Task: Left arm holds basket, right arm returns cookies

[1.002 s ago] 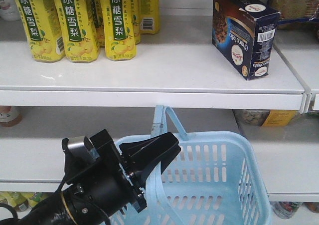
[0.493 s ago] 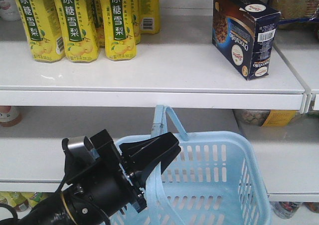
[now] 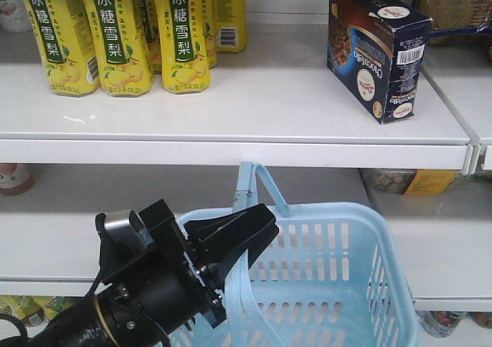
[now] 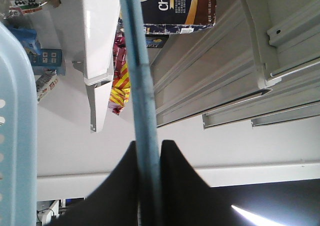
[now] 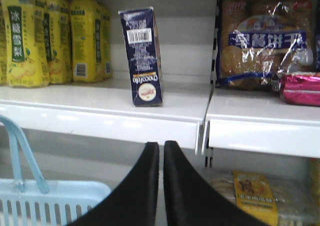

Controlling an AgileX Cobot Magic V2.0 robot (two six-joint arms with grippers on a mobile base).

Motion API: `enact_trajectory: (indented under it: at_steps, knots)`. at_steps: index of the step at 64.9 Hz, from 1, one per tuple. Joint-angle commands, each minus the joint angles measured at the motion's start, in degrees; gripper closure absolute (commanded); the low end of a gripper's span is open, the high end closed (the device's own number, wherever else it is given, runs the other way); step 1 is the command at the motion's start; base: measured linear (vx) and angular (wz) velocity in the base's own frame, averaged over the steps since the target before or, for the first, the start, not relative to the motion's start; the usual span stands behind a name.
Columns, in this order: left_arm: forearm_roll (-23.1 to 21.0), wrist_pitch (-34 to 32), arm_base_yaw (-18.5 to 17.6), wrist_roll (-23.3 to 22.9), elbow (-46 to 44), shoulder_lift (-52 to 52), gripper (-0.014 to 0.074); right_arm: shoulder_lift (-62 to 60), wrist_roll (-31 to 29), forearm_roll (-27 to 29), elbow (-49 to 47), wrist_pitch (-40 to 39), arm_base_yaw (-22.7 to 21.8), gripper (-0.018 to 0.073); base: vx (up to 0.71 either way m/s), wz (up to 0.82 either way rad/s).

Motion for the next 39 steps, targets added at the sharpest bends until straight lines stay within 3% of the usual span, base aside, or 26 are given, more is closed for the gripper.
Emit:
enact_trajectory:
  at_steps: [1,39]
  knots:
    - [-2.62,-16.4,0.26,0.86,-1.83,-2.25,0.0599,0.71,-0.6,-0.68,-1.41,-6.56,-0.25,0.0566,0.0,0.0]
    - [-2.62,-16.33,0.26,0.86,-1.83,-2.86,0.0599,0.71,-0.6,-0.68,-1.41,-6.56,-0.25,0.0566,0.0,0.0]
